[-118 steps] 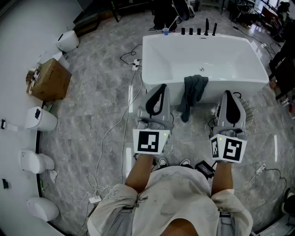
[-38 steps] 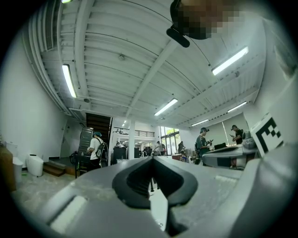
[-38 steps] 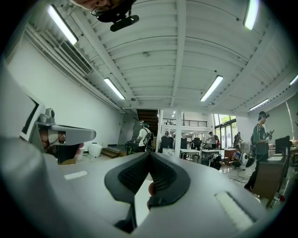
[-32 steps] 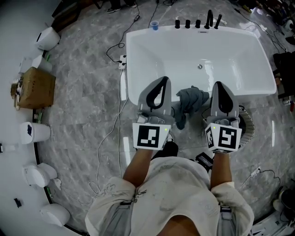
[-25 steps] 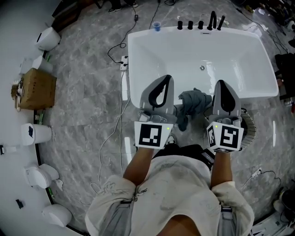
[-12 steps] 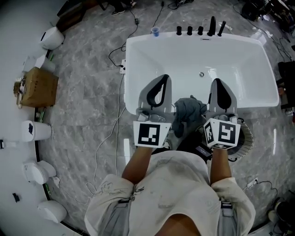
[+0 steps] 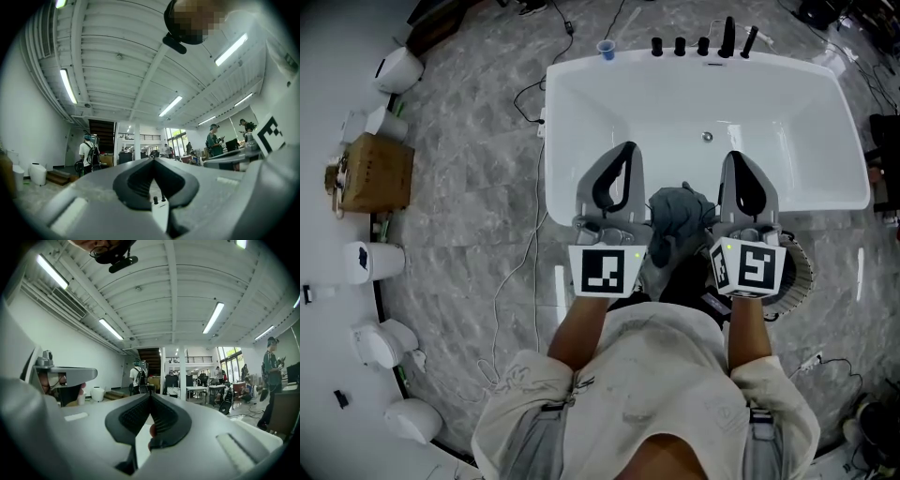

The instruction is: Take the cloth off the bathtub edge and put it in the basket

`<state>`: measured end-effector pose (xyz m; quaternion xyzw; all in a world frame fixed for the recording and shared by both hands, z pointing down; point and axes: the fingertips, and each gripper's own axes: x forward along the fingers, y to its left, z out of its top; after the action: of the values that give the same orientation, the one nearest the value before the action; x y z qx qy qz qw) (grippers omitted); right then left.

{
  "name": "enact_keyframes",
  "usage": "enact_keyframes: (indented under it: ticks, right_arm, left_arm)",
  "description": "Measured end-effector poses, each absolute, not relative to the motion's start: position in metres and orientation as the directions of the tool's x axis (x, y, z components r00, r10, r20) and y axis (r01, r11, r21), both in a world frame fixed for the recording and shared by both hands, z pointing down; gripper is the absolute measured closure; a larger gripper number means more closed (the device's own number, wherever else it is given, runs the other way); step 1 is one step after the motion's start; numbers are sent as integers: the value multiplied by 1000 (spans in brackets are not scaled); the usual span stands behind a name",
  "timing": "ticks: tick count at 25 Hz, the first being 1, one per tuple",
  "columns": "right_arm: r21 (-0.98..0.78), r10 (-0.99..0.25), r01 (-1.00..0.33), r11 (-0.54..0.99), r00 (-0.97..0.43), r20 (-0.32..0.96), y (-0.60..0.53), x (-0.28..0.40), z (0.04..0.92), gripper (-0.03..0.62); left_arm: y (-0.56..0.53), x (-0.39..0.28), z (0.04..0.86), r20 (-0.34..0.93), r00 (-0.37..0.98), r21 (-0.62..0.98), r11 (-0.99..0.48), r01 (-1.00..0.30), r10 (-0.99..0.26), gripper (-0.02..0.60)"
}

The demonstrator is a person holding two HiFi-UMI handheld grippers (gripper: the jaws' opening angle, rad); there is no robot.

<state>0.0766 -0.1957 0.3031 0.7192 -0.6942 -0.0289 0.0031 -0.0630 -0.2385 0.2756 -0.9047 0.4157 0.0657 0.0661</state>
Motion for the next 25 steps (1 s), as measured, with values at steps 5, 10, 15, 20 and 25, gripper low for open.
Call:
enact_keyframes:
  ticks: [5, 10, 15, 20, 25]
  right_arm:
    - [67, -999, -996, -53, 53, -6, -198, 80, 328, 591]
    - [66, -998, -997, -27, 31, 52, -195, 73, 360, 562]
    - [39, -986, -998, -42, 48, 159, -198, 79, 424, 543]
    - [-34, -962, -999, -25, 14, 274, -202, 70, 487, 456]
    - [-64, -928, -998, -3, -21, 371, -207, 59, 549, 332]
  left_arm:
    - [-244, -60, 299, -137, 653, -76, -649, -757, -745, 584]
    - [-245, -60, 334, -86, 667, -95, -660, -745, -740, 584]
    - [-245, -58, 377, -25, 673, -66, -670, -739, -739, 584]
    - [-243, -62, 407, 27, 679, -58, -679, -732, -734, 584]
    - [-246, -67, 443, 74, 669, -38, -673, -739, -739, 584]
